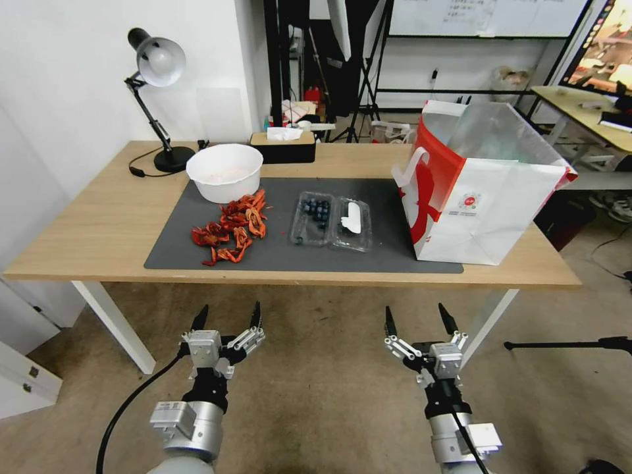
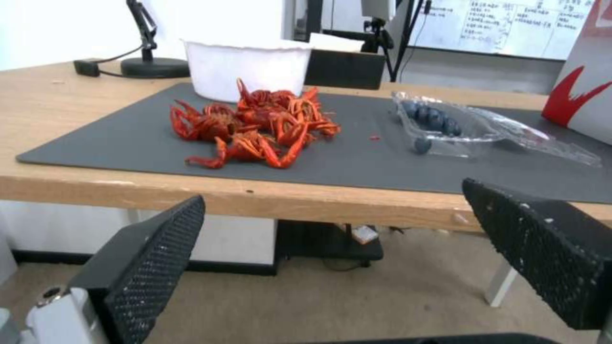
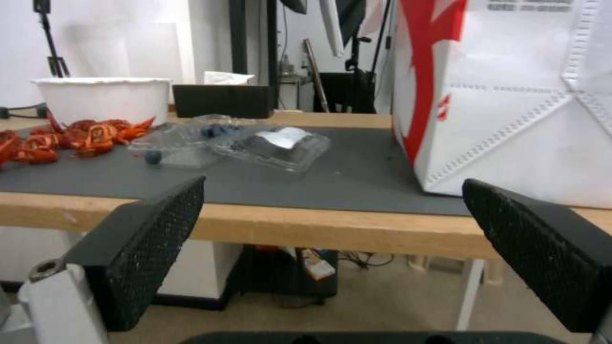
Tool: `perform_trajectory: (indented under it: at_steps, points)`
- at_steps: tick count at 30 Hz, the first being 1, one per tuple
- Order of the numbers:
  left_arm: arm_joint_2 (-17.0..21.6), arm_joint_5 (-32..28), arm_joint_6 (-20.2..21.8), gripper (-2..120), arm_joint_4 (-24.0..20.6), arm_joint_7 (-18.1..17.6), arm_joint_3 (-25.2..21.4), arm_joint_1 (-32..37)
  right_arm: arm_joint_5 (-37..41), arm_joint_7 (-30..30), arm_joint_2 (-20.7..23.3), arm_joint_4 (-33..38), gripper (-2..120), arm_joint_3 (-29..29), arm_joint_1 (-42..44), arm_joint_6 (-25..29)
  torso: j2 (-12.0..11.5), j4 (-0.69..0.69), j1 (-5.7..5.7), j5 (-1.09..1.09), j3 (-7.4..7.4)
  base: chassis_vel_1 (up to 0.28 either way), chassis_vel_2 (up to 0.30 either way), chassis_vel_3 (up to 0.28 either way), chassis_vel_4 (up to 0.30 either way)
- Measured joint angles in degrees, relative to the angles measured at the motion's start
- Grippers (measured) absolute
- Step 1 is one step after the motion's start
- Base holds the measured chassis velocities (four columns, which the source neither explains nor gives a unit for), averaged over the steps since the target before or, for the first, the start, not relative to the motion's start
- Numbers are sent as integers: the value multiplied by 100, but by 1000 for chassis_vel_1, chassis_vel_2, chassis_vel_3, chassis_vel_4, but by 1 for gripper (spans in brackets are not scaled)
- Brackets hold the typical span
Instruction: Close the takeout container lid, then place the container into the takeout bag.
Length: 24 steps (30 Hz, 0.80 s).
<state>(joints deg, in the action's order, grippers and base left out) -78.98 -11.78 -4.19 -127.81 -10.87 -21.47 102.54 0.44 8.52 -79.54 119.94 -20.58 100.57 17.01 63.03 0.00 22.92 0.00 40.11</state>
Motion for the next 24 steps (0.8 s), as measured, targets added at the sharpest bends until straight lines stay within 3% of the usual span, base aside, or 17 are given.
perform_trajectory:
  at_steps: [4,7,10,24]
  points:
    - [17,3,-27,100,-3,-7,-28,20,60,-2,-5,25,100,152,-151,-201,0,0,1,0,0,0,0,0,0]
    - [42,23,-28,100,-138,-10,-67,84,887,-118,-99,139,100,603,-524,-699,0,0,1,0,0,0,0,0,0]
    - [37,33,-36,100,-140,-7,-71,93,1129,-122,-187,197,100,751,-707,-898,0,0,1,-1,0,0,0,0,0]
    - [-26,76,-78,100,-147,30,-48,104,2159,263,-329,-106,100,1148,-1849,-1659,-1,-1,1,0,0,0,0,0,0]
